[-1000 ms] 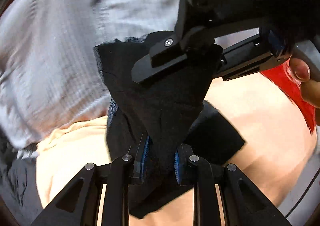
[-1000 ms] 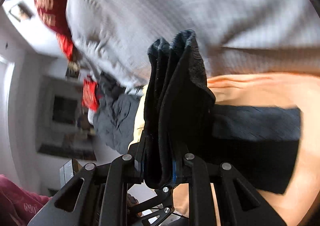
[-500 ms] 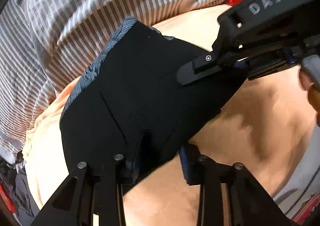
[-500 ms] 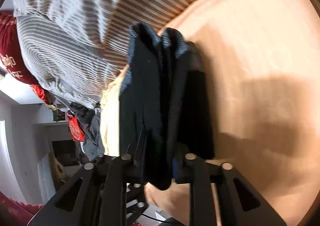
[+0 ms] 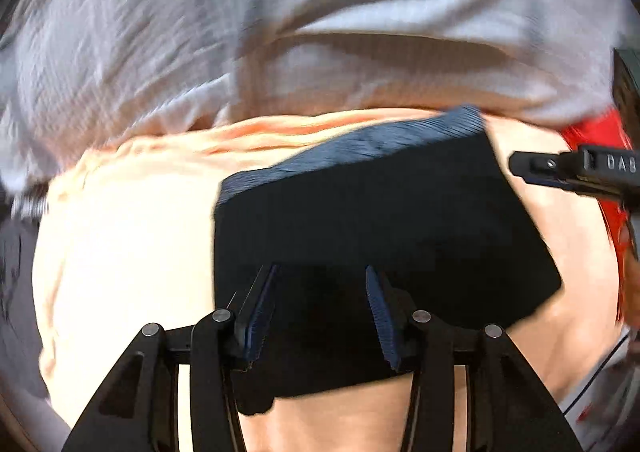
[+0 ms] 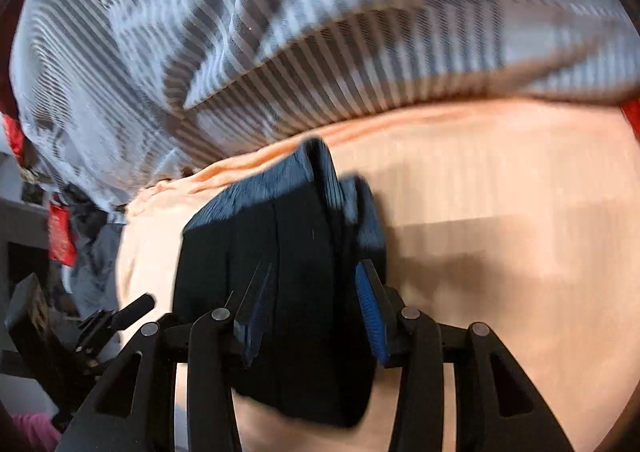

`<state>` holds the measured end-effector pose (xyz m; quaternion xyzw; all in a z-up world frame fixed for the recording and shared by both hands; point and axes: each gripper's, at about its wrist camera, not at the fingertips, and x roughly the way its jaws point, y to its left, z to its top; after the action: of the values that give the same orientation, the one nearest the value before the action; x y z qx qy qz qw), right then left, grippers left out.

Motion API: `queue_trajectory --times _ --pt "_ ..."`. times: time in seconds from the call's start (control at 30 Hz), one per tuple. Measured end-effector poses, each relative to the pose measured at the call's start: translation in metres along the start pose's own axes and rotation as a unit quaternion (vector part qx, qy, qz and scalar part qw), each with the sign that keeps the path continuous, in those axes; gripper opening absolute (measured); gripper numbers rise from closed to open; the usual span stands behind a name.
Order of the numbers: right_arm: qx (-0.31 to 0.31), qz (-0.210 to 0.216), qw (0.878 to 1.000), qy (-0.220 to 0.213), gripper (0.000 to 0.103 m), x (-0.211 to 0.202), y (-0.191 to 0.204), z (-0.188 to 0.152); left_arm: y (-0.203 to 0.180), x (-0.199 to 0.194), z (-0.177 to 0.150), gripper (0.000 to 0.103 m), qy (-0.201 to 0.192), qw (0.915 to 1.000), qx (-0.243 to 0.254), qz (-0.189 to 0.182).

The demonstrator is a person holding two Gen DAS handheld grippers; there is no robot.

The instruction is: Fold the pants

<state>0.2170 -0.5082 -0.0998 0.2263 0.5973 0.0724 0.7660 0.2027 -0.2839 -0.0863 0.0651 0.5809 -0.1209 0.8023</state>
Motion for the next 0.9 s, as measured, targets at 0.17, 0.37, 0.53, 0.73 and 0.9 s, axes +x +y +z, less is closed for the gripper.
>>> queue_trajectory --times 0.17,0.37,0.53,0.73,0.9 --pt "-0.016 -0.02 1.0 0.003 0.021 0.023 0.014 0.019 0.028 0.035 0.006 0.047 0.037 0.9987 -0.031 0.015" --pt "-0.039 -0.064 0.997 0.029 0.002 0.026 0.011 -0.003 0.03 0.046 -0.009 0.047 0.053 0.998 -0.034 0.002" --pt "-0.01 -0.102 0.993 0.057 0.001 0.028 -0.016 -0.027 0.02 0.053 -0.016 0.051 0.053 0.9984 -0.017 0.005" --pt "0.007 -0.068 0.998 -0.004 0.002 -0.022 -0.005 -0.051 0.016 0.054 -0.019 0.051 0.045 0.9989 -0.006 0.008" --pt "-0.053 -0.047 0.997 -0.033 0.003 -0.037 0.033 -0.067 0.012 0.053 -0.021 0.051 0.044 0.9989 -0.004 0.013"
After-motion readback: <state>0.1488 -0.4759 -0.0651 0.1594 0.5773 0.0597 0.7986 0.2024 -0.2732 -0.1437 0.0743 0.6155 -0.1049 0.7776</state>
